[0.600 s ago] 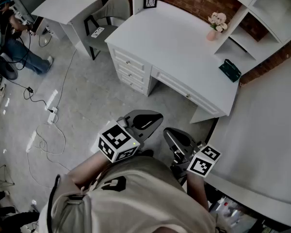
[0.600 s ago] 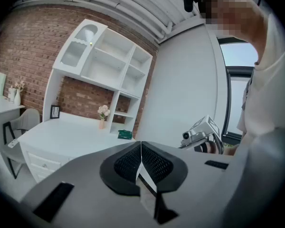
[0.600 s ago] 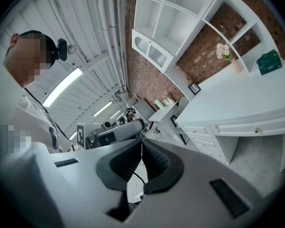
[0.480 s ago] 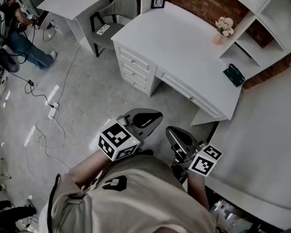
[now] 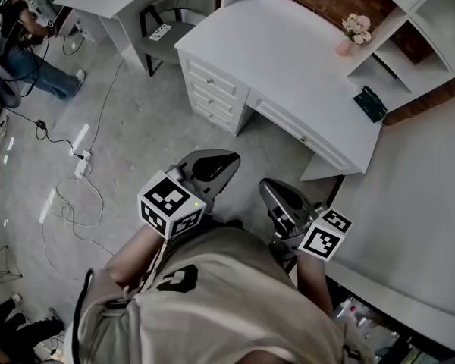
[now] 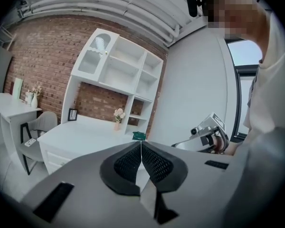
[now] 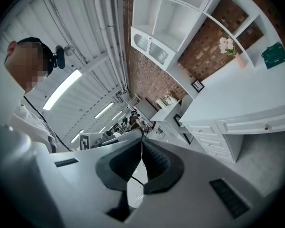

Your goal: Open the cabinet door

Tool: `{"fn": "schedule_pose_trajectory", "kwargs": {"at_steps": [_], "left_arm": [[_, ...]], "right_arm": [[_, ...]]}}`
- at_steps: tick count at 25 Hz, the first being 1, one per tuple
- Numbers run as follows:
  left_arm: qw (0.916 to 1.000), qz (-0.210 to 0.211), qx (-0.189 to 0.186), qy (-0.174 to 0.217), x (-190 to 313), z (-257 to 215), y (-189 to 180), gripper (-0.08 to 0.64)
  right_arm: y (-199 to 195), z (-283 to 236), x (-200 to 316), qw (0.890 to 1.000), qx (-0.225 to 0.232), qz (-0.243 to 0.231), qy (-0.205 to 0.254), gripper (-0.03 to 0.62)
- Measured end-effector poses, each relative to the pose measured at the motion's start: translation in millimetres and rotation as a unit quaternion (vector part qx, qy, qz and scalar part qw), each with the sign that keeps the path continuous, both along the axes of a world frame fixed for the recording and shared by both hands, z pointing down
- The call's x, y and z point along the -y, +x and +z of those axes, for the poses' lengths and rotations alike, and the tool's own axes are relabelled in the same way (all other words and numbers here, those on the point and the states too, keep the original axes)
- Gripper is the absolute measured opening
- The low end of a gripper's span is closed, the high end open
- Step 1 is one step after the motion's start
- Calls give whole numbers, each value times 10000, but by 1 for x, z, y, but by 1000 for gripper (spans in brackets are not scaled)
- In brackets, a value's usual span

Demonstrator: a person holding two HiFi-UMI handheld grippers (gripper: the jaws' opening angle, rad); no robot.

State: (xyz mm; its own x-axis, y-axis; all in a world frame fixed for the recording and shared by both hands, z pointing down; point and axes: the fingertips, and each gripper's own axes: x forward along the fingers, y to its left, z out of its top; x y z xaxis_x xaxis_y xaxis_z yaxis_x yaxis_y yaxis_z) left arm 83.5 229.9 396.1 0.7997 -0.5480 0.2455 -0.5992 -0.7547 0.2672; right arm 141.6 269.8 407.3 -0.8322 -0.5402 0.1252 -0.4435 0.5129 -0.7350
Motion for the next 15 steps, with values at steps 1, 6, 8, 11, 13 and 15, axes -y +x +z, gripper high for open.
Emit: {"fn": "schedule_pose_trajectory", "kwargs": {"at_steps": [1,6,8,11,13,15], "left_arm": [[10000,-4,-2,9,2,-1,-1,19],[9996,198,-181,17,10,-10,2,19],[9992,330,-222,11,11,-10,5,19],[9987,435,-262,-44,12,-9,4,19],[9986,478,-237,-24,15,-9,2,20],[9987,470,-193,20,19,-8,-2,20]], "right_arm": [[0,-3,0,10000,-3,6,28,28],[1,-3,-2,9997,-106,217,-40,28],[1,-2,-2,9993,-121,329,-119,28],[-3,-1,-3,9989,-145,414,-175,28],[-7,-3,0,9989,-187,391,-160,28],[-12,-3,4,9990,-226,359,-149,28]]}}
